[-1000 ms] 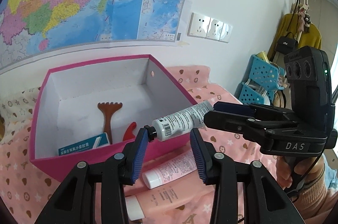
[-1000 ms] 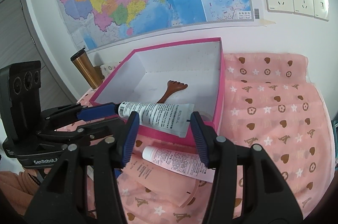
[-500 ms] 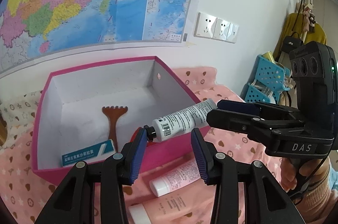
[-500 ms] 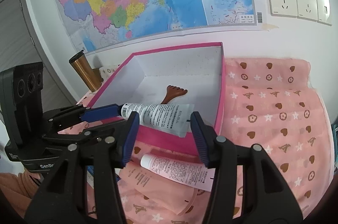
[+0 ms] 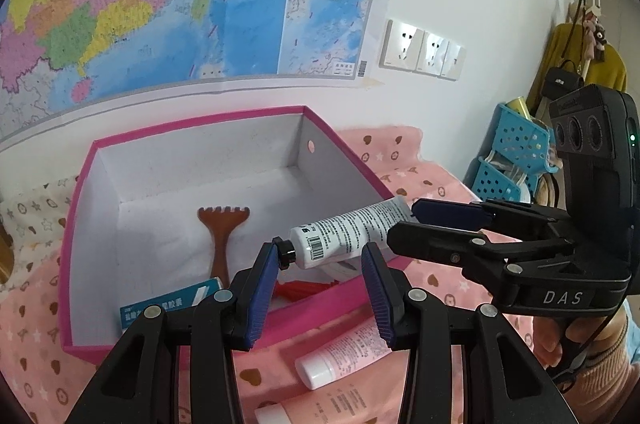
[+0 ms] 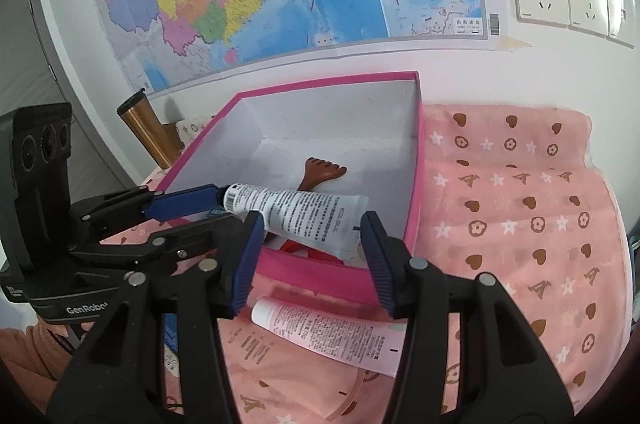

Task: Organize rigid objects
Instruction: 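Carry the small white tube with the right tool into the box and release, then reach the right tool to the large pink-and-white tube and grasp it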

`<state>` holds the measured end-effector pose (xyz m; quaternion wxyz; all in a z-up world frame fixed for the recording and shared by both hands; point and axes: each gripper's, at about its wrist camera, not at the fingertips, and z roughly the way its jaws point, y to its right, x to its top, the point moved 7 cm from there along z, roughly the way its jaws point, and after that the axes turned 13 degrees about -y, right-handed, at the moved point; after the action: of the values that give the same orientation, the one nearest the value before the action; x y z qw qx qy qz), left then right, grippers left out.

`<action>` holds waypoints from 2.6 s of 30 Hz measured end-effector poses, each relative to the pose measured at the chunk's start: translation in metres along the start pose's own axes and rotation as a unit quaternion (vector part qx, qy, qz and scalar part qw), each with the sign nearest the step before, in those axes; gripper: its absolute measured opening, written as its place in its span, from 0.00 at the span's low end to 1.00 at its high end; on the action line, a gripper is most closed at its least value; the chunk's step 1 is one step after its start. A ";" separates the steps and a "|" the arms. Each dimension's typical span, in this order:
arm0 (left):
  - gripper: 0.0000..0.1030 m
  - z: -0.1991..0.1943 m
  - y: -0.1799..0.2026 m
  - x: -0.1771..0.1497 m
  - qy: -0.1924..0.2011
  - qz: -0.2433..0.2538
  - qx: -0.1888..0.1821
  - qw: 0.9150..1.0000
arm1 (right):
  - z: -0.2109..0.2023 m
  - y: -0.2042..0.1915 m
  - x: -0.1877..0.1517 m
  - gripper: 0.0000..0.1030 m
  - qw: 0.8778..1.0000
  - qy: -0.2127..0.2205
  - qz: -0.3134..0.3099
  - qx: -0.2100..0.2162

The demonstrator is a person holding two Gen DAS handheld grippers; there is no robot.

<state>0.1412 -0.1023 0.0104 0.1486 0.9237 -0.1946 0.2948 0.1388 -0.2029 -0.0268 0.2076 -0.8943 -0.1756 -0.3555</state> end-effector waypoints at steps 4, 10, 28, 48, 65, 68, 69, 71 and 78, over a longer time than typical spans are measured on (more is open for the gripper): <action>0.42 0.007 -0.005 0.003 -0.010 -0.008 -0.010 1.000 | 0.007 0.004 0.002 0.51 1.000 -0.008 0.002 -0.005; 0.42 0.017 -0.009 0.007 -0.021 -0.013 -0.012 1.000 | 0.016 0.009 0.003 0.51 1.000 -0.013 0.008 -0.011; 0.42 0.042 -0.020 0.007 -0.051 -0.040 -0.024 0.998 | 0.030 0.015 0.005 0.51 0.999 -0.030 0.016 -0.020; 0.54 -0.014 -0.005 -0.027 0.028 -0.003 0.010 1.000 | -0.009 0.024 -0.030 0.52 0.999 0.011 0.036 0.004; 0.54 0.016 0.002 -0.087 -0.035 -0.027 -0.010 0.999 | 0.027 0.063 -0.111 0.53 0.991 -0.060 0.117 0.010; 0.54 0.022 0.001 -0.094 -0.046 -0.036 -0.017 0.998 | 0.030 0.065 -0.116 0.53 0.990 -0.064 0.123 0.010; 0.54 0.024 0.001 -0.096 -0.048 -0.037 -0.017 0.998 | 0.031 0.066 -0.116 0.53 0.990 -0.065 0.124 0.010; 0.54 0.027 0.000 -0.098 -0.054 -0.039 -0.015 0.998 | 0.033 0.066 -0.117 0.53 0.990 -0.067 0.124 0.010; 0.54 0.036 0.000 -0.099 -0.065 -0.039 -0.013 0.997 | 0.038 0.065 -0.115 0.53 0.990 -0.072 0.123 0.013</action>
<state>0.0844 -0.0894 -0.0767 0.1596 0.9456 -0.1714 0.2257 0.1114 -0.2587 -0.1499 0.2483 -0.9294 -0.0833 -0.2600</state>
